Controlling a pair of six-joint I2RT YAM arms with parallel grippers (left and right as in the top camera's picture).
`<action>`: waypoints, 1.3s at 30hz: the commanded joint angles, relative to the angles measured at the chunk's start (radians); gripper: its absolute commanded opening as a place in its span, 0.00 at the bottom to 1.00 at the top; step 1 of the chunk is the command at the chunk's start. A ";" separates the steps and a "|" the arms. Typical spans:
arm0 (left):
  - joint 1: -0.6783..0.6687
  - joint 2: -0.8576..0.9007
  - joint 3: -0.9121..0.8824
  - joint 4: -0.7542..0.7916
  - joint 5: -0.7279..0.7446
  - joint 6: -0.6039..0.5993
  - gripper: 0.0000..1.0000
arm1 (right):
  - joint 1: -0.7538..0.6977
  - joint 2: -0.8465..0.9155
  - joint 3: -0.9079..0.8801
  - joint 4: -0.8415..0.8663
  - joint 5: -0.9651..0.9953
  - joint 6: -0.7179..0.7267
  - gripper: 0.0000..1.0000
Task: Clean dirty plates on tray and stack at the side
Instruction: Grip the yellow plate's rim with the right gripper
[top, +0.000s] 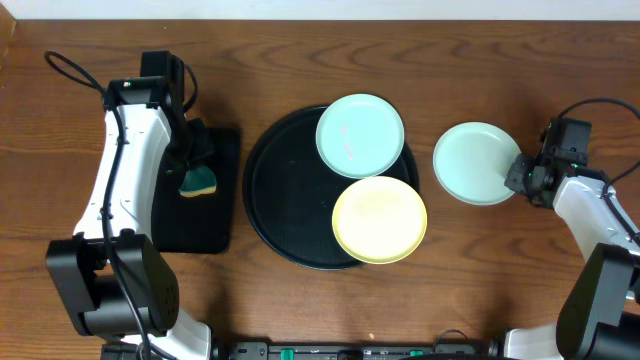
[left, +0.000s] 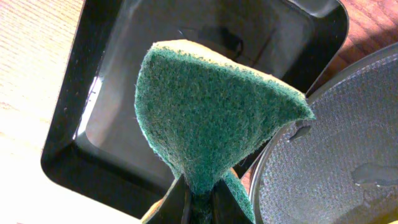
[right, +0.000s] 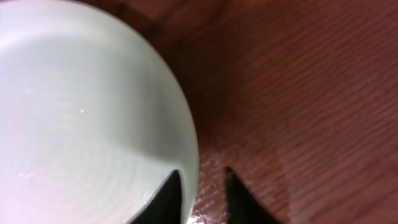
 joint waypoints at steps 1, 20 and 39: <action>0.003 -0.016 0.026 0.001 -0.003 0.016 0.07 | -0.004 -0.011 0.025 -0.039 -0.011 -0.008 0.30; 0.003 -0.016 0.026 0.005 -0.002 0.016 0.07 | 0.246 -0.082 0.305 -0.497 -0.437 -0.016 0.43; 0.003 -0.016 0.026 0.008 -0.002 0.017 0.07 | 0.481 0.111 0.183 -0.463 -0.312 -0.039 0.25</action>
